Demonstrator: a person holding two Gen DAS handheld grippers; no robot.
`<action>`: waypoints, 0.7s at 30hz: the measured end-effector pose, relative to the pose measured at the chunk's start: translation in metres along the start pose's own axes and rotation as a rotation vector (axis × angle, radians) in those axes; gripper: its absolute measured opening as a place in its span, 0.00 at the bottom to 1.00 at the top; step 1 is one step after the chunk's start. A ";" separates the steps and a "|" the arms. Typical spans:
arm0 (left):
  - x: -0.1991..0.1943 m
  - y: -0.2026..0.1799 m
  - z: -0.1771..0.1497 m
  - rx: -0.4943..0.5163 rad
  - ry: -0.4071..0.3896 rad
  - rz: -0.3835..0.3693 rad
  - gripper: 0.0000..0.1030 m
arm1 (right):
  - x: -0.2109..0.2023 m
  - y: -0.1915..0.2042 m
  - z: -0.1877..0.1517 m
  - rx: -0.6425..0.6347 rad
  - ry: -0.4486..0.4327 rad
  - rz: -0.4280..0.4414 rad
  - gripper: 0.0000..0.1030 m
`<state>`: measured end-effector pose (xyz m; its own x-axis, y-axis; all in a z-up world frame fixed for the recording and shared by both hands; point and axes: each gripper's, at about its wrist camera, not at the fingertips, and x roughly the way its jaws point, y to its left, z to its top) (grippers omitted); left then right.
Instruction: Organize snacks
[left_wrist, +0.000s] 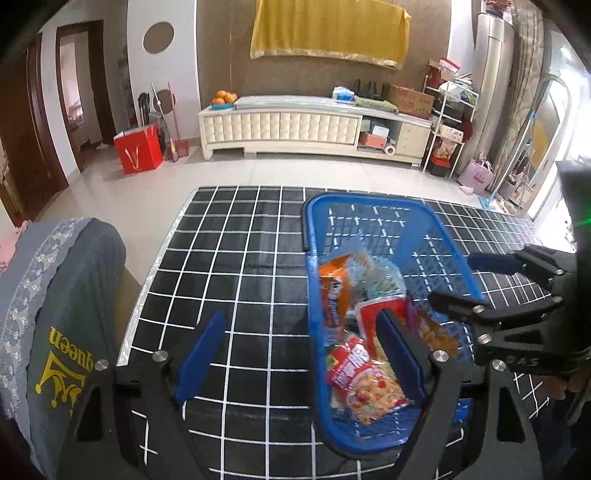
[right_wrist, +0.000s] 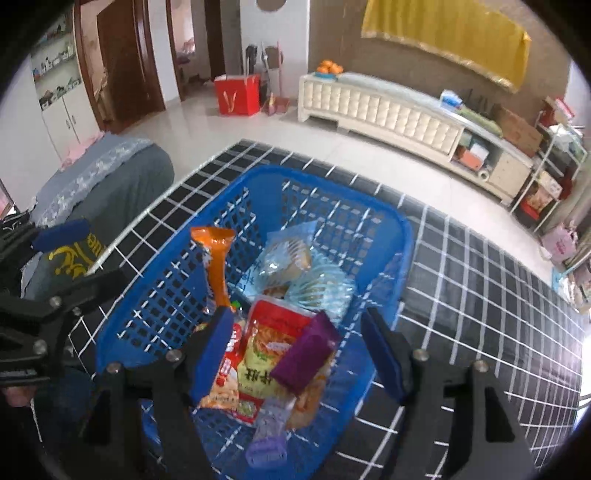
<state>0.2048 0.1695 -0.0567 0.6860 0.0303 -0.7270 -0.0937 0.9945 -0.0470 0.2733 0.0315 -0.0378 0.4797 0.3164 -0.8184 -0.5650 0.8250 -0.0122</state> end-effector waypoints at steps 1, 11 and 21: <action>-0.006 -0.003 -0.001 0.001 -0.014 0.000 0.80 | -0.010 -0.001 -0.002 0.006 -0.018 -0.008 0.73; -0.072 -0.037 -0.019 -0.057 -0.138 -0.096 0.80 | -0.108 -0.022 -0.043 0.104 -0.177 -0.143 0.73; -0.128 -0.082 -0.036 0.055 -0.227 -0.122 0.88 | -0.167 -0.043 -0.084 0.237 -0.263 -0.135 0.86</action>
<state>0.0986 0.0802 0.0160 0.8346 -0.0742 -0.5459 0.0343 0.9960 -0.0830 0.1611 -0.0965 0.0513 0.7130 0.2812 -0.6423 -0.3284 0.9433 0.0484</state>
